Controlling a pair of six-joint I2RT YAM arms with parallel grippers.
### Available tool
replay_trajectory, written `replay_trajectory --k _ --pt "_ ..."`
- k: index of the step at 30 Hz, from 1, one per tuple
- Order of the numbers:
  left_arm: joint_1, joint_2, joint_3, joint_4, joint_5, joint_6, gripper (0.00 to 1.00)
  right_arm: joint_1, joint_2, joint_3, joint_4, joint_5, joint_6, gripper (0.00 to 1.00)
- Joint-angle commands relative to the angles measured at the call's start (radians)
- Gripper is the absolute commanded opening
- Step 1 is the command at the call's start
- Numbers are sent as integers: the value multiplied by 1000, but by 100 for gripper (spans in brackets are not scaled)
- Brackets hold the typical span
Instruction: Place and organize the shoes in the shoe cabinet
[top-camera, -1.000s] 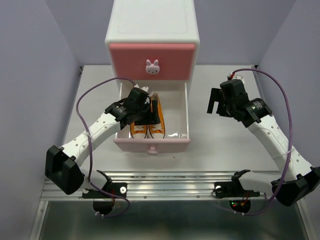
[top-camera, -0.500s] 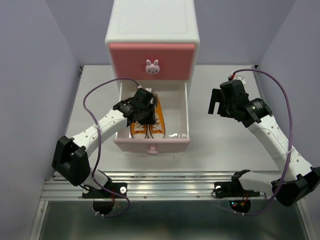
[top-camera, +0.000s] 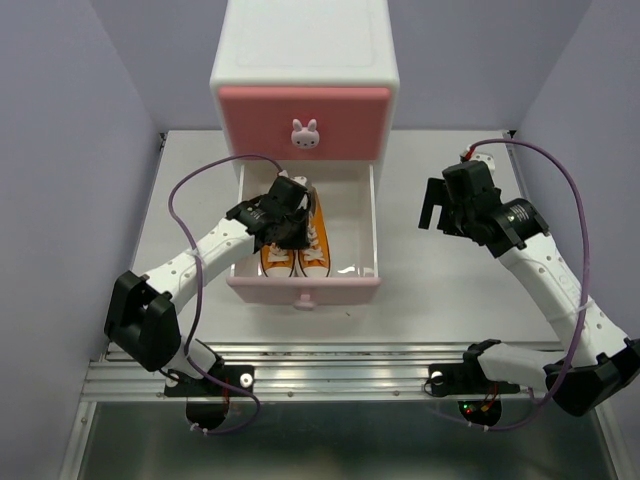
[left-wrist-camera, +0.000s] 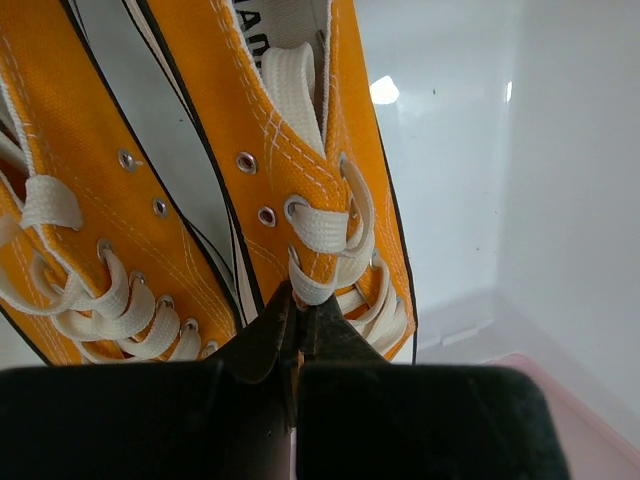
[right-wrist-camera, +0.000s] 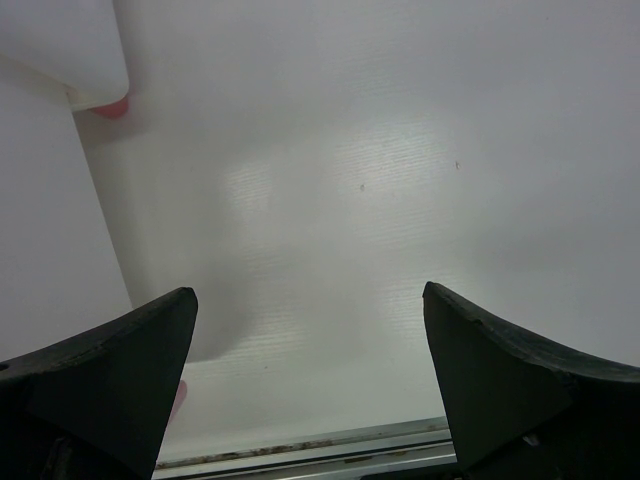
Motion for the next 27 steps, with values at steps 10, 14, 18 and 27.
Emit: replay_trajectory --k 10,14,18,27 --pt "9 -86 -43 -81 -113 176 0 -8 -40 8 -16 30 25 100" --pt "13 -90 -54 -69 -78 181 0 -8 -39 2 -7 22 25 100" --pt "13 -64 -37 -53 -70 165 0 -8 -37 7 -10 24 12 100" --pt "13 1 24 -53 -89 126 0 -8 -60 2 -22 28 17 100"
